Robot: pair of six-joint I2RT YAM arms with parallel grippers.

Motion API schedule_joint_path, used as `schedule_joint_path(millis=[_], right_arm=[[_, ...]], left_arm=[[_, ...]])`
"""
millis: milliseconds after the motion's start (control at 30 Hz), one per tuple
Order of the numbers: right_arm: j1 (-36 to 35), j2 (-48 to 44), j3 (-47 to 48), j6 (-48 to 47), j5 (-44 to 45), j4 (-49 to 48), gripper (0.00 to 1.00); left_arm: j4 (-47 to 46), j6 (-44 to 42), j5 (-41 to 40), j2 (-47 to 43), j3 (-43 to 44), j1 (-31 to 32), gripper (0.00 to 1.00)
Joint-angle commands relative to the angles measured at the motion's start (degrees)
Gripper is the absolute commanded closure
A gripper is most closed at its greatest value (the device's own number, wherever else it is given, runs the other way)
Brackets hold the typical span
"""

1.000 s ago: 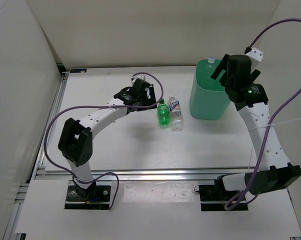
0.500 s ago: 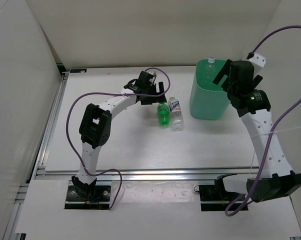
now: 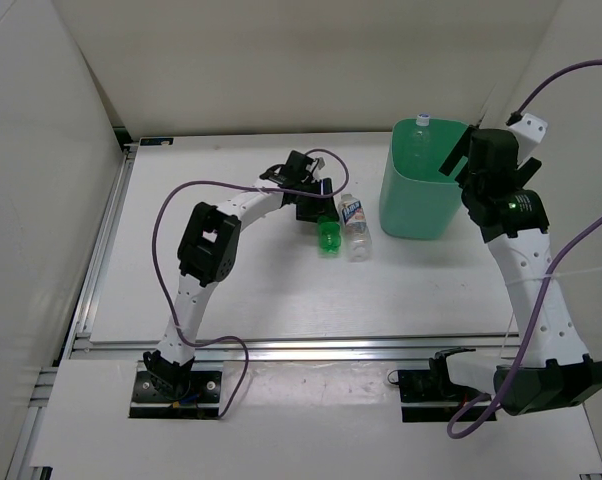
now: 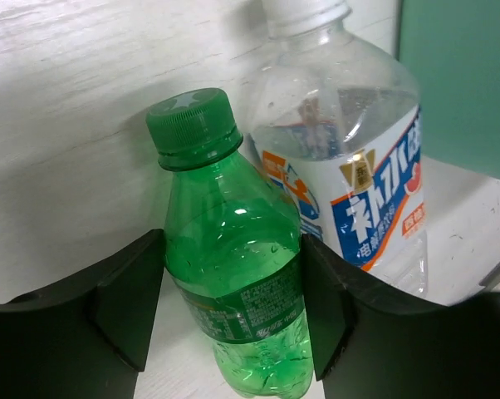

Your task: Put the plastic bottles in the bin

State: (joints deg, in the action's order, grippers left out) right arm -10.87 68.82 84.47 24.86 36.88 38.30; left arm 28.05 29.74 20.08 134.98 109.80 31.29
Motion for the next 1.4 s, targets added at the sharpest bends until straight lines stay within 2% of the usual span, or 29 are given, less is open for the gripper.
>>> schedule_joint_path(millis=[0,33,133,200,267,400,433,500,633,667,733,833,933,1067,1367], right_arm=[[0.24,-0.97,-0.96,-1.22,3.11,-3.14,0.0],[0.24,-0.97,-0.97,-1.22,3.11,-3.15,0.0],[0.24,-0.97,-1.5,-1.22,3.63,-3.15,0.0],[0.24,-0.44,-2.02,-1.22,4.16,-3.76,0.0],[0.24,-0.44,-2.63,-1.22,4.86,-3.76,0.0],[1.64,-0.96,-3.26,-1.22,8.37,-4.9,0.0],[1.65,-1.49,-3.95,-1.22,9.16,-4.91,0.0],[1.65,-2.01,-3.96,-1.22,11.36,-5.52,0.0],[2.26,-3.16,-4.57,-1.22,14.18,-5.52,0.0],[2.87,-3.68,-3.96,-1.22,14.18,-5.52,0.0],[2.88,-4.22,-3.35,-1.83,16.19,-4.99,0.0],[2.88,-5.71,-3.34,-1.83,16.2,-4.38,0.0],[2.88,-8.25,-3.87,-1.23,15.68,-3.68,0.0],[4.01,-11.42,-6.5,-1.22,14.45,-3.15,0.0],[6.92,-14.41,-7.39,-0.6,11.02,-0.78,0.0]], left_arm=[[0.86,0.14,0.41,-3.83,0.68,-1.49,0.48],[0.86,0.76,0.4,-4.54,-0.02,-1.49,0.48],[1.39,3.03,-2.14,-7.79,0.67,-3.25,0.59],[1.39,5.49,-4.86,-10.42,4.35,-4.83,0.64],[1.39,9.28,-8.19,-11.84,8.3,-5.44,0.64],[1.39,9.9,-7.26,-8.43,27.09,-5.45,0.62],[1.39,10.51,-6.29,-5.2,36.01,-5.45,0.6],[-1.67,12.18,-2.35,-2.97,41.7,-5.45,0.59],[-17.04,17.98,4.88,-4.81,34.71,-4.93,0.58],[-18.37,17.99,5.49,-3.51,36.61,-4.4,0.58],[-20.57,16.24,5.5,-1.48,40.3,-1.78,0.58],[-25.05,13.15,1.91,-2.17,37.08,1.83,0.56],[-25.59,12.63,0.5,0.46,38.39,3.34,0.55],[-31.04,14.03,-2.31,2.13,38.3,4.65,0.52],[-32.1,14.82,-3.55,4.41,35.13,5.19,0.52]])
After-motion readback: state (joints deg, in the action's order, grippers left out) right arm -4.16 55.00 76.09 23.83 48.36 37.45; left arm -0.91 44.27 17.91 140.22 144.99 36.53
